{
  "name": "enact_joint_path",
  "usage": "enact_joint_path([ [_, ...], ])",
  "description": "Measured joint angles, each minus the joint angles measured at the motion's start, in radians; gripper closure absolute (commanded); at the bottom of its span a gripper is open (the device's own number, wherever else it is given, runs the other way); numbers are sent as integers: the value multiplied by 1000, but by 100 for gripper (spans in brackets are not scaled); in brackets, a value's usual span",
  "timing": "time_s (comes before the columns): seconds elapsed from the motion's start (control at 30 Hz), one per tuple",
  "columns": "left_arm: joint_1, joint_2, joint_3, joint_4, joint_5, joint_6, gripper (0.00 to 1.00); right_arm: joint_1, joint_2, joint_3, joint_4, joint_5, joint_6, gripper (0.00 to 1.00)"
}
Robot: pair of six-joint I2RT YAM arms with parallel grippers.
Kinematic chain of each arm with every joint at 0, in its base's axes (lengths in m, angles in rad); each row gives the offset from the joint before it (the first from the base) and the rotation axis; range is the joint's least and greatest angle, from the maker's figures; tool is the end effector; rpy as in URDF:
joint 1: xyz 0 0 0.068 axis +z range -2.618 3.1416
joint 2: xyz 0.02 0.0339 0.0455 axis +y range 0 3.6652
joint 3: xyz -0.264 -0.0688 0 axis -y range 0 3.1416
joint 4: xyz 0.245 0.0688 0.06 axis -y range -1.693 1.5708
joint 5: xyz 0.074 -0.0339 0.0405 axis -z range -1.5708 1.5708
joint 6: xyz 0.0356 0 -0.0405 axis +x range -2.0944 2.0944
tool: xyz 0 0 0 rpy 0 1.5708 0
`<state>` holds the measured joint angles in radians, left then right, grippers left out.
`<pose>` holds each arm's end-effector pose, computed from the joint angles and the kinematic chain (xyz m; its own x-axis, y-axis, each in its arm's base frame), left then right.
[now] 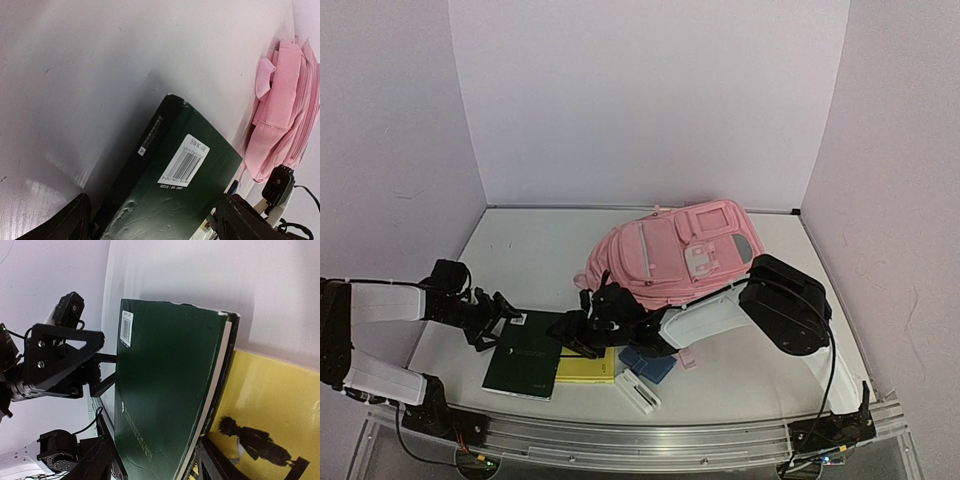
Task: Pack the student bag
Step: Pick up the book from the center of the board.
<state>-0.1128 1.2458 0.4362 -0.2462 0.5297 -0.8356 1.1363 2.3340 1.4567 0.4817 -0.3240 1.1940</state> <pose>0.1964 -0.0404 0.1365 -0.8355 -0.5495 -0.0042 -0.4104 0.6290 -0.6603 0.2022 0.4625 0.1127 -0.9742 -0.0053 -0.2254 -0.2111 0.3738 0.9032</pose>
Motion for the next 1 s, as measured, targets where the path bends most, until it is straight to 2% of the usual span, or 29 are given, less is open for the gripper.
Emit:
enact_joint_path([
  [0.13, 2, -11, -24, 18, 45, 26, 29, -15, -3, 0, -8, 11, -2, 42],
  [0.53, 2, -80, -54, -7, 174, 80, 74, -44, -19, -20, -11, 74, -9, 42],
  [0.77, 0, -131, -57, 54, 294, 85, 95, -48, -28, -39, -1, 85, -17, 41],
  [0.83, -4, -142, -53, 83, 328, 86, 99, -48, -36, -50, 0, 82, -21, 37],
  [1.0, -14, -145, -21, 78, 341, 77, 100, -38, -100, -114, -20, 101, -91, 19],
])
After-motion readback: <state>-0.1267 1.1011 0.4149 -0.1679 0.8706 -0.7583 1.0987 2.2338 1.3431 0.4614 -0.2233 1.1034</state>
